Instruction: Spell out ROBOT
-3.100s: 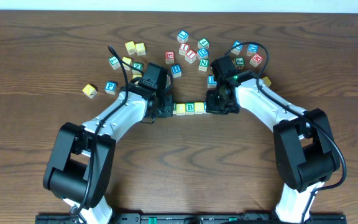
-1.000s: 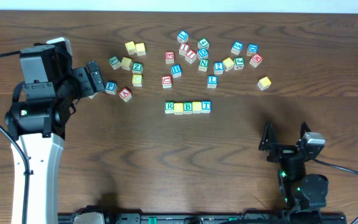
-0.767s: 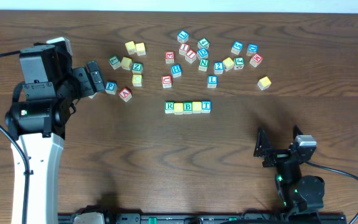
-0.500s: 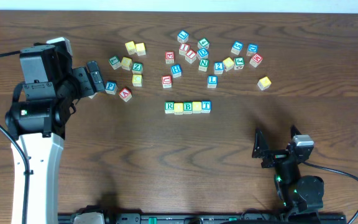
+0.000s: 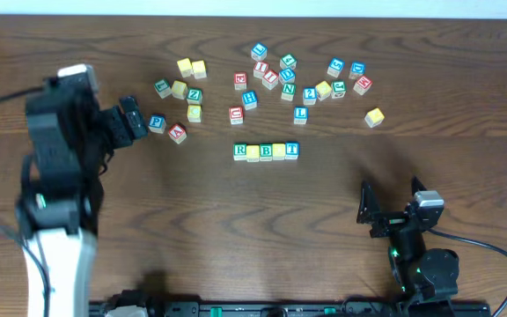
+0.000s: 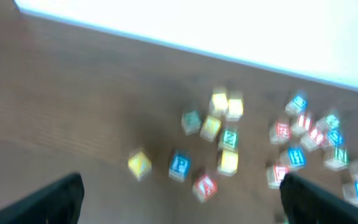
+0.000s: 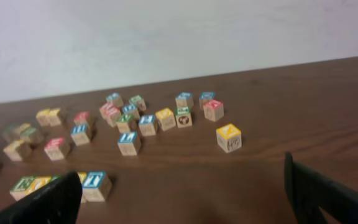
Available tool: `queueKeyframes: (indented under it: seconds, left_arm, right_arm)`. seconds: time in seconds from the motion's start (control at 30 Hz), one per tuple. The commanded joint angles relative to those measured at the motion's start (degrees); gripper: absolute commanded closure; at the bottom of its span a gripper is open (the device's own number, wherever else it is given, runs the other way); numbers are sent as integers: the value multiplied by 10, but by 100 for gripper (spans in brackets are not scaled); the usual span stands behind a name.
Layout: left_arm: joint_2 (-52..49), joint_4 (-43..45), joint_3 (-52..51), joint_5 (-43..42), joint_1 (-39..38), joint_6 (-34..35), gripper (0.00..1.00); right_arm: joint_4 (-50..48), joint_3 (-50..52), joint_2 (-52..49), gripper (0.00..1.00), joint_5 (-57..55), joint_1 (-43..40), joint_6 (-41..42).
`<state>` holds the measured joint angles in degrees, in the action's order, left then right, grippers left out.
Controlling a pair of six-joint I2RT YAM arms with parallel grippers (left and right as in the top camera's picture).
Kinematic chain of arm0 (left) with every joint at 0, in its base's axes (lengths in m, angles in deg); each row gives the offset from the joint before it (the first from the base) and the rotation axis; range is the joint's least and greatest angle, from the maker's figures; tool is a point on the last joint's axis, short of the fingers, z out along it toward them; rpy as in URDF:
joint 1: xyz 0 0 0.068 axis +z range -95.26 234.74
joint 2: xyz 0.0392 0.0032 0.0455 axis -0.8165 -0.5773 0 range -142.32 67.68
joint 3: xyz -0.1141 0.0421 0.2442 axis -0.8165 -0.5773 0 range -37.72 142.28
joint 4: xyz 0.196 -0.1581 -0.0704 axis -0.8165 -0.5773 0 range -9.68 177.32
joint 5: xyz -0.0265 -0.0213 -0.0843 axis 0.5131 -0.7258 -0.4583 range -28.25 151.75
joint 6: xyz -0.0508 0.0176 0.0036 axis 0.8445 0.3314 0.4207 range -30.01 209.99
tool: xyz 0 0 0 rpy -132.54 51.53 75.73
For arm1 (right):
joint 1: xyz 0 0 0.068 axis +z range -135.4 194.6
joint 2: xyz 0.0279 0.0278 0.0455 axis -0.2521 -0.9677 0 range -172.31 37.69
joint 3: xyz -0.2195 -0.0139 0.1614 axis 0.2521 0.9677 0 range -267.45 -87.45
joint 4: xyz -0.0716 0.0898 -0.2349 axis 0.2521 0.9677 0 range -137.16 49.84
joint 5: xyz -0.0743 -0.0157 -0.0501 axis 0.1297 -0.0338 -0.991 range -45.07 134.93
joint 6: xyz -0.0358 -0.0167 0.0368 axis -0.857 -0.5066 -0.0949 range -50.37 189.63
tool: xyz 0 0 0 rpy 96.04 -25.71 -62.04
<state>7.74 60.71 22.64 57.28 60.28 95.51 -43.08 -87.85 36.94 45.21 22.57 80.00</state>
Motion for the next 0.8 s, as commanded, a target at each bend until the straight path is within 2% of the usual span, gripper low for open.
queueKeyframes:
  seconds: [0.0,0.03,0.1,0.27,0.43,0.53,0.77]
  left_arm:
    - [128,123,-183,9,2,-10,1]
    - [190,191,-265,9,2,-10,1]
    - [290,263,-384,17,2,-10,0]
    - [445,299,-529,27,2,-10,1]
    - [534,297,-597,67,2,-10,1]
    - [575,234,-601,69,2,-15,1]
    - [599,226,-601,65,2,-23,1]
  right_arm:
    - [2,1,4,1,3,3,-6]
    - [2,1,4,1,3,3,-6]
    - [2,1,4,1,3,3,-6]
    - [2,1,4,1,3,3,-6]
    - [2,1,4,1,3,3,-6]
    - [2,1,4,1,3,3,-6]
    - [2,1,4,1,3,3,-6]
